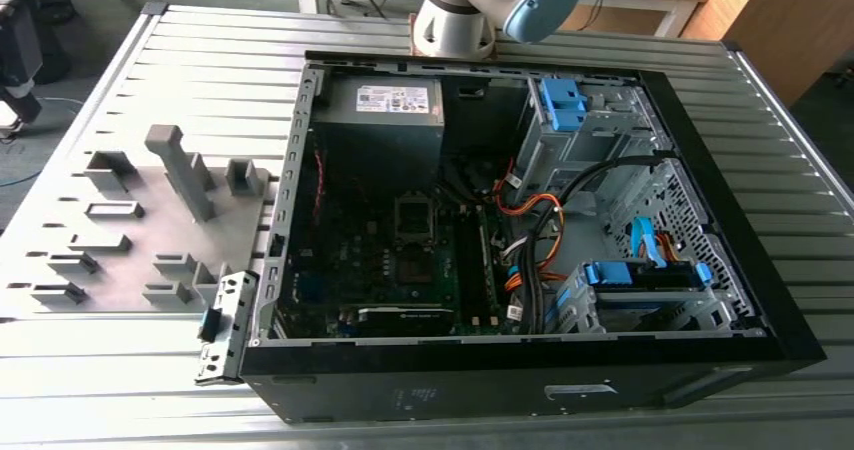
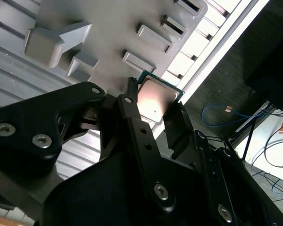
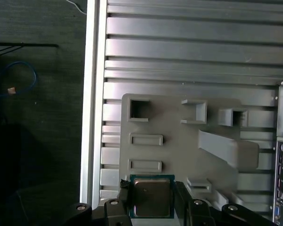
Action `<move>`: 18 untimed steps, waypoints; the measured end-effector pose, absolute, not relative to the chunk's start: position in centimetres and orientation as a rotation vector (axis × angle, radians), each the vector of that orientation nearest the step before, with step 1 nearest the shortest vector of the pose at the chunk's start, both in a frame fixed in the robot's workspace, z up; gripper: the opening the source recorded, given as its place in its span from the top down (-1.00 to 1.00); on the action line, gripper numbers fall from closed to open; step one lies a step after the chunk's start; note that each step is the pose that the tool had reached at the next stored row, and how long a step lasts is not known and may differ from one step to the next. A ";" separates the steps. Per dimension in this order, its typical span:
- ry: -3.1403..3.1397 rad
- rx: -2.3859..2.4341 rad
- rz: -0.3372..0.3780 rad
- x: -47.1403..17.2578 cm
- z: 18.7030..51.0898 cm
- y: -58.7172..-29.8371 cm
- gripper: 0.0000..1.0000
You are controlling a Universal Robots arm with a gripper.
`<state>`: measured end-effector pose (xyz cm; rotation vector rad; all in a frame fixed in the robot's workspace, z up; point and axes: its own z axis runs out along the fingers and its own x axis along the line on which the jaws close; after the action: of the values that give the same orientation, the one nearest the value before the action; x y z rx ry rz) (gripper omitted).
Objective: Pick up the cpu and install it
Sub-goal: 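Pick up the cpu and move it towards the insertion slot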
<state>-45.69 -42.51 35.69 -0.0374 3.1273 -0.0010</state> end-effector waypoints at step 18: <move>3.127 -0.037 -0.001 -45.7 37.5 -42.5 0.06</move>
<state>-45.68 -42.51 37.45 -0.0374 3.1272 -0.0009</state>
